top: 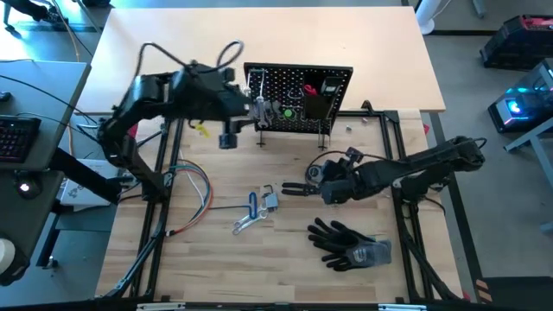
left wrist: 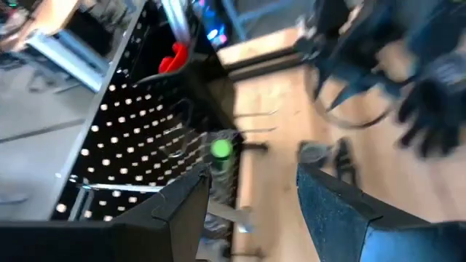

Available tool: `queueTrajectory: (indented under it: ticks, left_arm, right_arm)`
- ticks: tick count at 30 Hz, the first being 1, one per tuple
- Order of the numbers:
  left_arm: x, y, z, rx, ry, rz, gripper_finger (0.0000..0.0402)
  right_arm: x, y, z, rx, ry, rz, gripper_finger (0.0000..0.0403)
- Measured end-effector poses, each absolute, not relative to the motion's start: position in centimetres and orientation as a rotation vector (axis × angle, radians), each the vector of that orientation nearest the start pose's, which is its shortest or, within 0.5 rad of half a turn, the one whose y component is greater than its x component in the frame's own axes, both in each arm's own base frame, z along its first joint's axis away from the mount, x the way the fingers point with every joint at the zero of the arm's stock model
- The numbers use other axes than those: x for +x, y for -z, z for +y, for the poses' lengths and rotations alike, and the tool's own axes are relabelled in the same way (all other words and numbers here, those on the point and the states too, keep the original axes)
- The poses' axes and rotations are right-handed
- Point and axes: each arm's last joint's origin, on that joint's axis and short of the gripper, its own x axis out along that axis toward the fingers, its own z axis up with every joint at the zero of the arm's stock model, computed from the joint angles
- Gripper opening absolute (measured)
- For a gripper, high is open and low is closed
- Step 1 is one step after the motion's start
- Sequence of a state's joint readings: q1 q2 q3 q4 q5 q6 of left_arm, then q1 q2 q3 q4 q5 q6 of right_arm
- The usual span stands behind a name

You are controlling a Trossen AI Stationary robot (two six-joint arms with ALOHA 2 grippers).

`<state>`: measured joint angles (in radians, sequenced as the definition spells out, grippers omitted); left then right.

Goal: Hang tools onto peg board
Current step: Put the socket into the black bin on the peg board

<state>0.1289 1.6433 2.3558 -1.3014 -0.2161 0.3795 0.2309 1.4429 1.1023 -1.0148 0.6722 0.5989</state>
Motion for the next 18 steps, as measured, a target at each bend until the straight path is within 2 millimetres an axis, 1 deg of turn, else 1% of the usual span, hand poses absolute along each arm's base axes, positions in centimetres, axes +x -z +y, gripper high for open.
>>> queueTrajectory:
  ticks: [5, 9, 12, 15, 18]
  left_arm:
    - [23.0, -53.3, 2.5, 0.331, -0.179, 0.589, 0.0197]
    - [21.2, -53.7, 1.4, 0.299, -0.148, 0.588, 0.0197]
    - [20.3, -53.7, 0.8, 0.285, -0.133, 0.602, 0.0197]
    - [20.0, -53.4, 0.3, 0.285, -0.139, 0.638, 0.0197]
    - [19.9, -53.2, 0.0, 0.295, -0.148, 0.670, 0.0197]
  right_arm:
    - [24.3, -21.6, 2.7, 0.001, 0.744, 1.140, 0.0134]
    - [23.9, -18.7, 1.2, 0.071, 0.792, 1.104, 0.0134]
    - [23.9, -16.6, -0.3, 0.132, 0.788, 1.044, 0.0134]
    - [23.9, -15.0, -2.2, 0.199, 0.793, 0.955, 0.0134]
    - [23.2, -13.9, -4.2, 0.234, 0.891, 0.877, 0.0134]
